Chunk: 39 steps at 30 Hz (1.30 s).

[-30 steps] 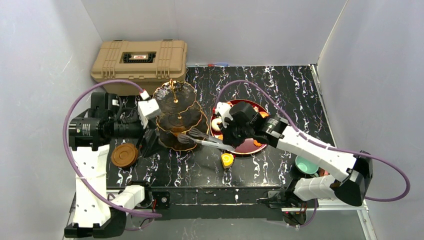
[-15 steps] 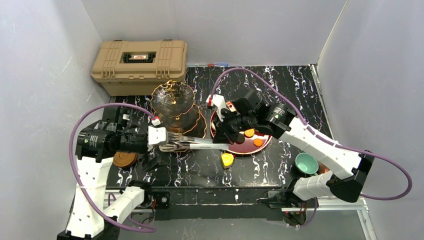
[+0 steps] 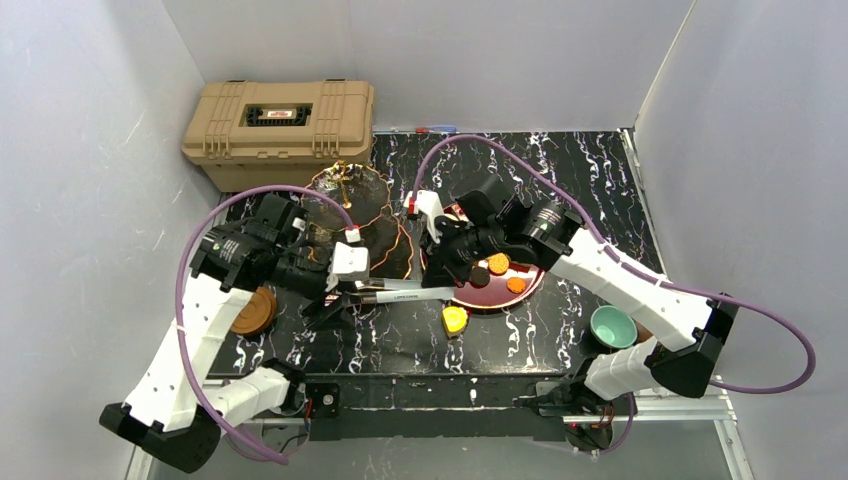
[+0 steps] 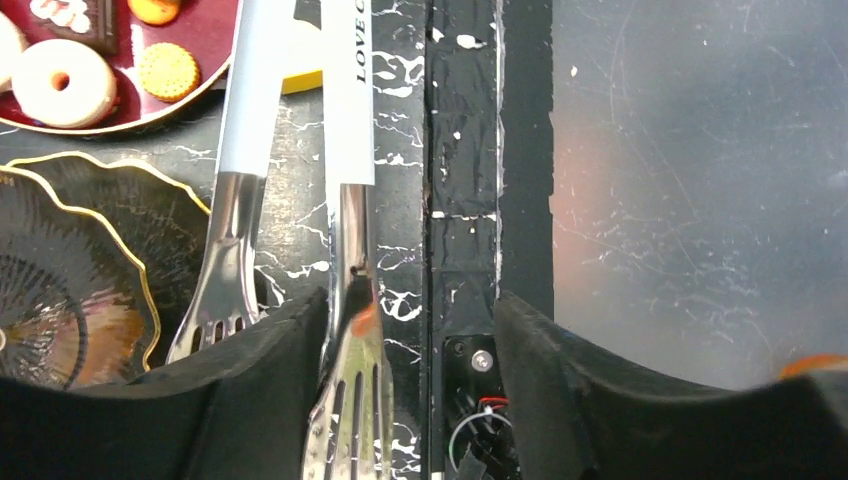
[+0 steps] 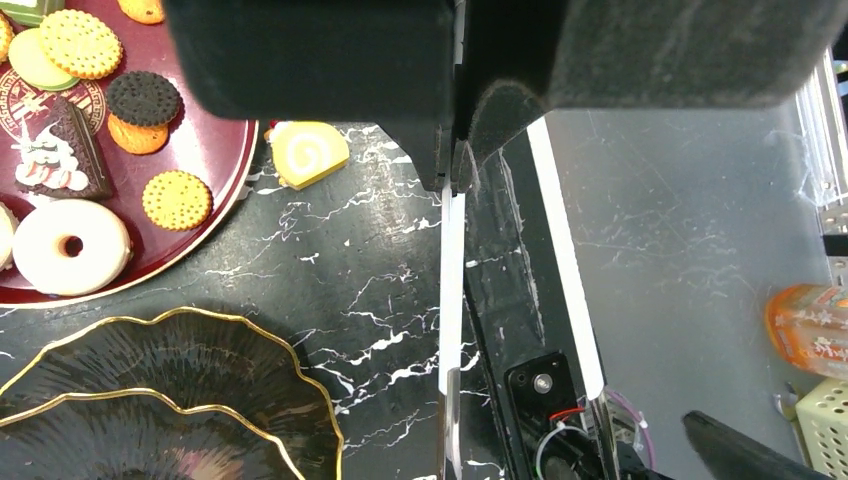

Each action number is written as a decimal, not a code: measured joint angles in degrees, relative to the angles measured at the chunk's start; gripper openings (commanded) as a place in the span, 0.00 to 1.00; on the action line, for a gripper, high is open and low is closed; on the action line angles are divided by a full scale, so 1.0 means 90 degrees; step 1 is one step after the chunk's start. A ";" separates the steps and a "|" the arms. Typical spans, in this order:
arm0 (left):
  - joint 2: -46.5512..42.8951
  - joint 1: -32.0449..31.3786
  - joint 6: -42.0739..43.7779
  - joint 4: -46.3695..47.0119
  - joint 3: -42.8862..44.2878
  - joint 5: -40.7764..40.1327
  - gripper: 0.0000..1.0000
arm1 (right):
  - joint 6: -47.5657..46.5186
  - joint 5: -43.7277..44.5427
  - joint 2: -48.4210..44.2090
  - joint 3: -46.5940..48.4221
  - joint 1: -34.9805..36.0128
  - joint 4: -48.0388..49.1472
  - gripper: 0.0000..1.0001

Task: Serve the afternoon tea
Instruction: Pick up the clamp from the desert table.

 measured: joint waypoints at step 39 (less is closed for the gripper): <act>-0.1588 -0.0279 -0.7028 0.5064 -0.0408 -0.0121 0.00 | 0.3983 -0.1205 -0.2154 -0.2985 -0.3133 0.6302 0.98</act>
